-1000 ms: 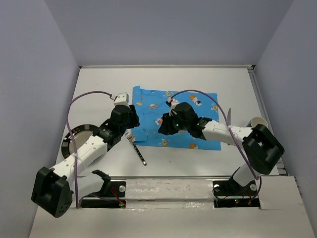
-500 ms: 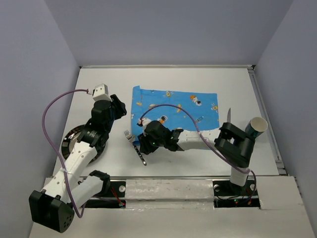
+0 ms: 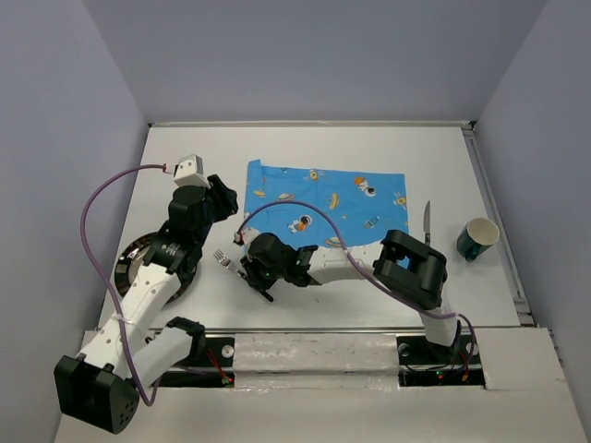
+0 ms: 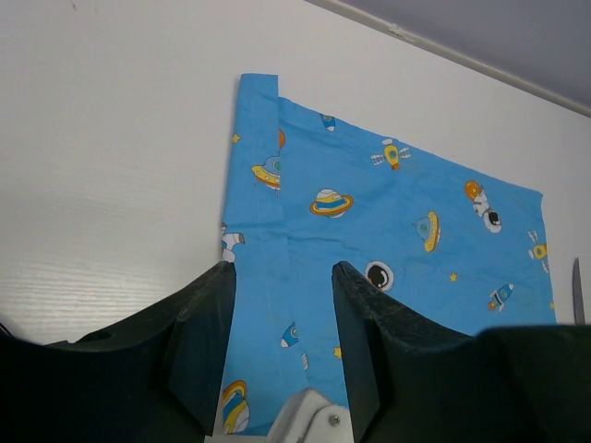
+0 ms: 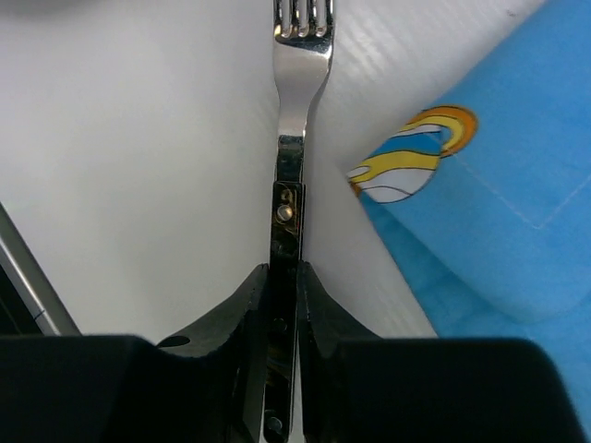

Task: Set the dinner table for one person

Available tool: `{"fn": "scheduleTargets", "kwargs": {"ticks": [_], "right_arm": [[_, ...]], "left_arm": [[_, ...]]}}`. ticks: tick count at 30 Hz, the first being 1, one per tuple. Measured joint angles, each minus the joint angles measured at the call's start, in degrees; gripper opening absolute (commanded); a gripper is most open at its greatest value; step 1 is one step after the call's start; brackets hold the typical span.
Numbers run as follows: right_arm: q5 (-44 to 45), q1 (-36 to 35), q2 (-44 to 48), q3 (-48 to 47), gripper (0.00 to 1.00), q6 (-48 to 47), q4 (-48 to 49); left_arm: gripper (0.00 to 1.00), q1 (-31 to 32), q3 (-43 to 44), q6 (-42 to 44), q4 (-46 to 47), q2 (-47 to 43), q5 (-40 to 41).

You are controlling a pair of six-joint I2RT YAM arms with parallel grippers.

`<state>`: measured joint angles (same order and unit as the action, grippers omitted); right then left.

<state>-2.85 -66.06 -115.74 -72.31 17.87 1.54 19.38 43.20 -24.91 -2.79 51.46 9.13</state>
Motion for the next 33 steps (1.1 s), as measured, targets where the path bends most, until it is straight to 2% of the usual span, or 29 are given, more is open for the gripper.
{"fn": "scheduleTargets", "kwargs": {"ticks": [2,4,7,9,13,16,19,22,26,30,33], "right_arm": [[0.4,-1.1,0.0,-0.1,0.19,-1.0,0.0],[0.7,-2.2,0.0,-0.1,0.28,-1.7,0.0],[1.9,-3.3,0.0,-0.1,0.42,-2.1,-0.3],[2.8,-3.7,0.0,-0.1,0.58,-1.9,-0.3],[4.5,-3.8,0.9,0.0,0.6,-1.2,-1.1],[5.8,-3.4,4.0,1.6,0.58,-0.9,-2.0],[6.5,-2.0,12.5,7.2,0.52,0.3,-2.2],[7.3,1.0,22.2,13.7,0.44,1.8,-2.4],[7.6,10.7,34.7,23.5,0.32,5.0,-1.1],[7.5,19.6,37.4,27.2,0.29,6.7,-1.2],[7.2,22.2,35.9,27.6,0.31,7.6,-1.5]], "left_arm": [[0.57,0.0,0.0,0.0,0.0,0.0,-0.1],[0.57,0.0,-0.1,0.0,0.0,-0.2,-0.2],[0.57,0.0,-0.5,0.0,0.3,-0.6,-0.3],[0.57,0.0,-0.9,-0.1,0.4,-0.7,-0.6],[0.56,0.0,-2.4,-0.5,0.5,-0.7,-1.5],[0.56,0.0,-3.5,-0.8,0.8,-0.6,-2.7],[0.55,1.4,-4.6,-1.4,1.7,0.3,-3.1],[0.54,7.2,-5.4,-2.4,2.9,3.1,-1.0],[0.46,17.4,-5.5,-3.1,4.6,9.9,3.4],[0.44,23.0,-5.2,-2.5,5.0,16.5,6.8],[0.44,25.2,-4.2,-1.6,4.9,20.8,8.9]]}}
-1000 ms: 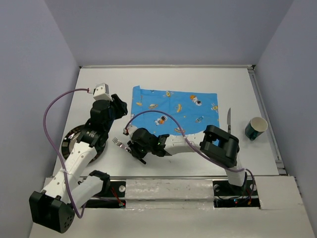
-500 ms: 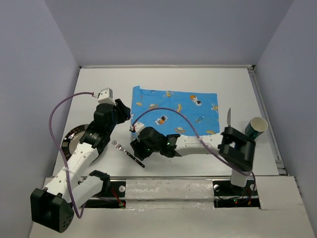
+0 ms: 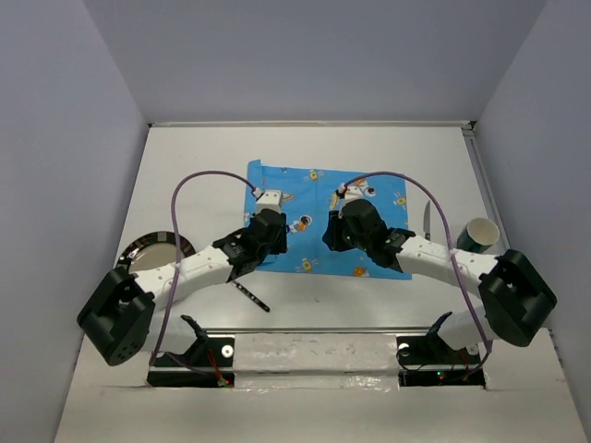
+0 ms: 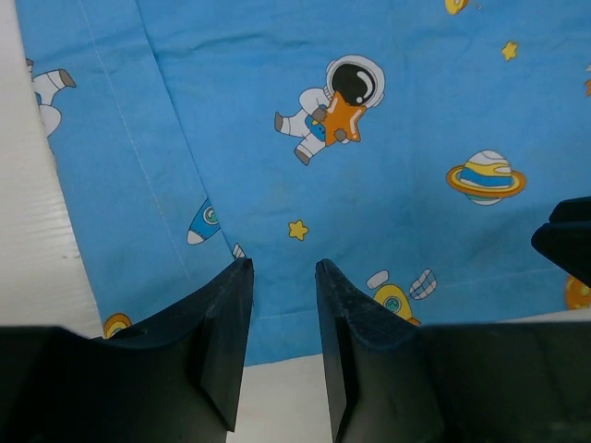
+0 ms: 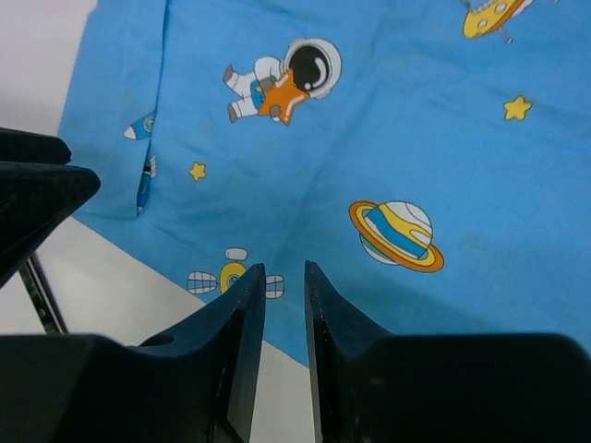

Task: Set the dinner table for one person

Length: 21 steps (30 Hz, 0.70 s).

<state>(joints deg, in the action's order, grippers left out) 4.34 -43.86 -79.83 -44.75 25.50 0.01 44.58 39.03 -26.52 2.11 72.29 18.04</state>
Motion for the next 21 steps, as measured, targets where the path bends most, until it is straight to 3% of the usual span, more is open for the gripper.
{"fn": "scheduleTargets", "kwargs": {"ticks": [6,21], "right_arm": [[-0.7,1.8,-5.2,0.0,0.32,0.5,-0.2],[-0.9,4.5,-8.4,0.0,0.33,0.5,-0.9]], "left_arm": [[0.41,3.7,1.7,0.9,-1.4,6.2,3.1],[0.39,3.8,1.6,-0.3,-4.1,10.7,4.7]]}}
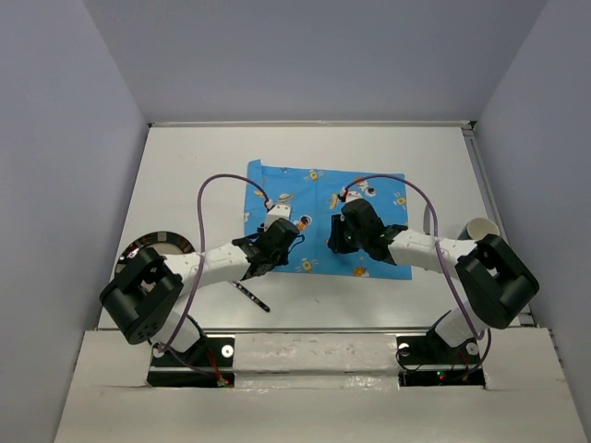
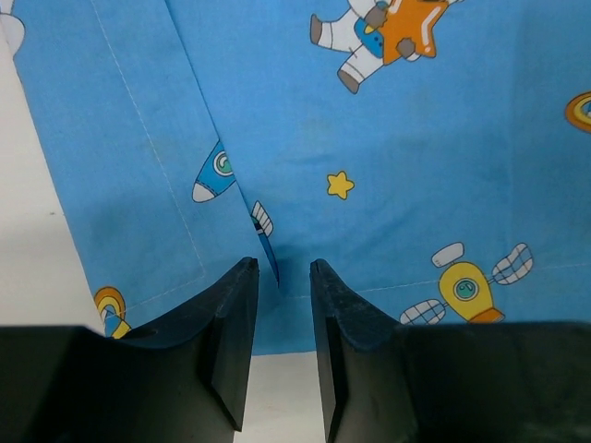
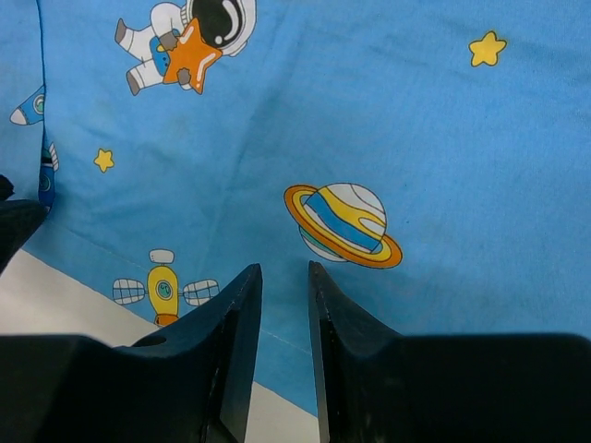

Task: Set the dinner table for one person

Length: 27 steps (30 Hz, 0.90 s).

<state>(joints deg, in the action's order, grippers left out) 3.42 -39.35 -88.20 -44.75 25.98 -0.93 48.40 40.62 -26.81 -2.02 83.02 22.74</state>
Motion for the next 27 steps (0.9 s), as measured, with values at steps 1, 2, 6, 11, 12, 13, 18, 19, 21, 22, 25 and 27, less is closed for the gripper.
{"fn": "scheduleTargets", "kwargs": {"ticks": [1,2,6,11,12,13,18,19,21,22,25,27], "right_arm": [[0.0,0.0,0.0,0.0,0.33,0.0,0.0],[0.1,0.0,0.0,0.0,0.33,0.0,0.0],[0.4,0.0,0.0,0.0,0.33,0.0,0.0],[0.6,0.0,0.0,0.1,0.33,0.0,0.0],[0.6,0.0,0.0,0.2,0.33,0.0,0.0],[0.6,0.2,0.0,0.3,0.33,0.0,0.0],[0.6,0.9,0.0,1.2,0.33,-0.1,0.0],[0.6,1.2,0.0,1.4,0.32,-0.1,0.1],[0.6,1.5,0.0,1.9,0.32,-0.1,0.0],[0.6,1.8,0.0,2.0,0.32,-0.1,0.0],[0.5,2.3,0.0,2.4,0.32,-0.1,0.0],[0.5,2.6,0.0,2.5,0.32,-0.1,0.0]], "left_arm": [[0.39,0.0,0.0,-0.1,-0.1,0.5,0.0],[0.39,0.0,-0.1,-0.2,-0.2,1.0,0.0],[0.4,0.0,-0.3,-1.1,-0.8,1.9,0.5],[0.4,0.0,-0.5,-2.3,-1.2,2.1,2.0],[0.38,0.0,-0.5,-2.5,-1.2,2.3,2.2],[0.33,0.0,-0.5,-2.8,-1.2,2.9,2.4],[0.14,-0.1,-0.5,-3.7,-0.3,4.7,3.9],[0.06,-0.1,-0.5,-3.7,-0.3,4.7,4.3],[0.01,-0.1,-0.5,-4.1,0.0,4.9,4.9],[0.0,-0.1,-0.5,-4.2,0.0,4.9,5.0],[0.0,-0.1,-0.5,-4.5,0.0,4.7,5.3],[0.0,-0.1,-0.8,-4.8,-0.5,3.8,5.2]]}}
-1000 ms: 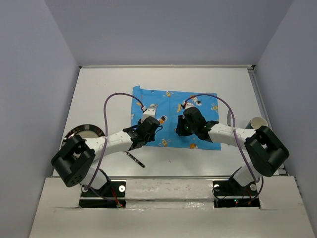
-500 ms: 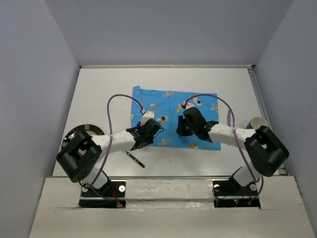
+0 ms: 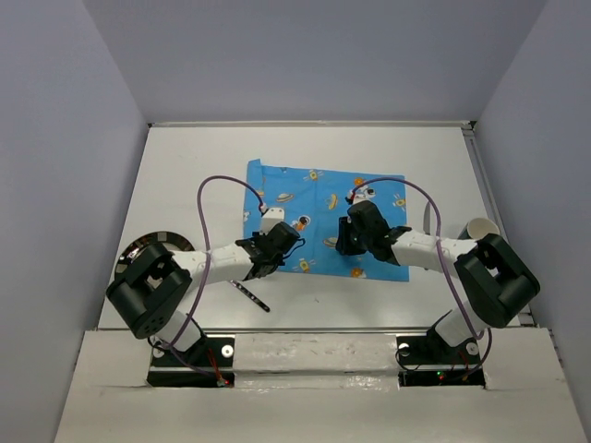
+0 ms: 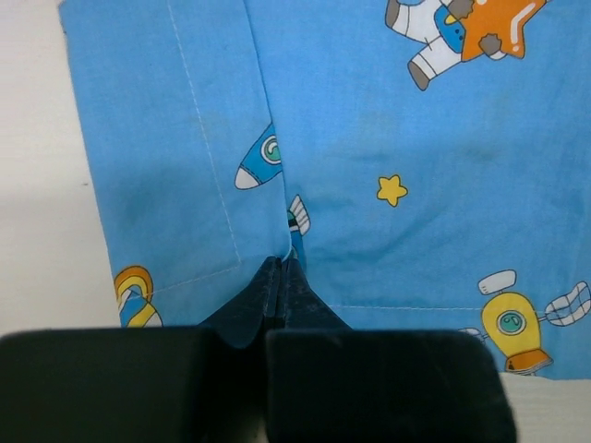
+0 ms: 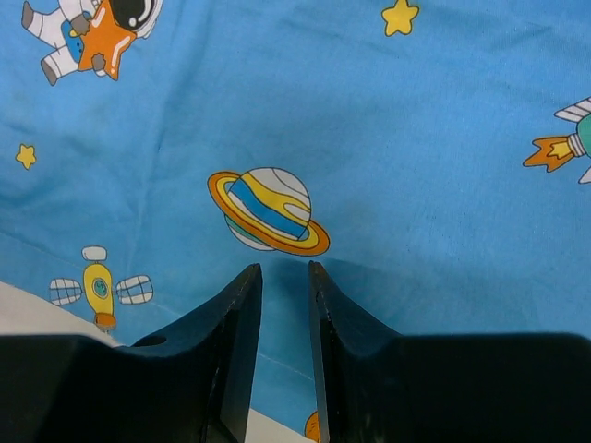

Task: Set the dinner table for one person

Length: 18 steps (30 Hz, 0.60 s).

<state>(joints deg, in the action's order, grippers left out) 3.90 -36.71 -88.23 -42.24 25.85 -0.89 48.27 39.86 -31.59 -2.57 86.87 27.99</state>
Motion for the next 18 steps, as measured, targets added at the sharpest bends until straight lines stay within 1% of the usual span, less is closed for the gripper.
{"fn": "scheduleTargets", "kwargs": {"ticks": [6,12,14,18], "right_arm": [[-0.5,1.6,-0.7,0.2,0.32,-0.1,0.0],[-1.0,3.9,-0.7,1.0,0.31,0.0,0.3],[-1.2,4.3,-0.6,1.3,0.31,0.1,0.6],[-1.5,5.3,-0.1,2.2,0.31,0.3,1.4]], "left_arm": [[0.0,-1.7,-1.1,-0.3,-2.0,-8.7,-1.0],[0.0,-7.2,-3.6,-0.2,-1.5,-15.6,-3.4],[0.0,-10.4,-5.7,-0.5,-0.8,-18.1,-5.5],[0.0,-18.4,-10.9,-2.4,0.2,-26.6,-9.0]]}}
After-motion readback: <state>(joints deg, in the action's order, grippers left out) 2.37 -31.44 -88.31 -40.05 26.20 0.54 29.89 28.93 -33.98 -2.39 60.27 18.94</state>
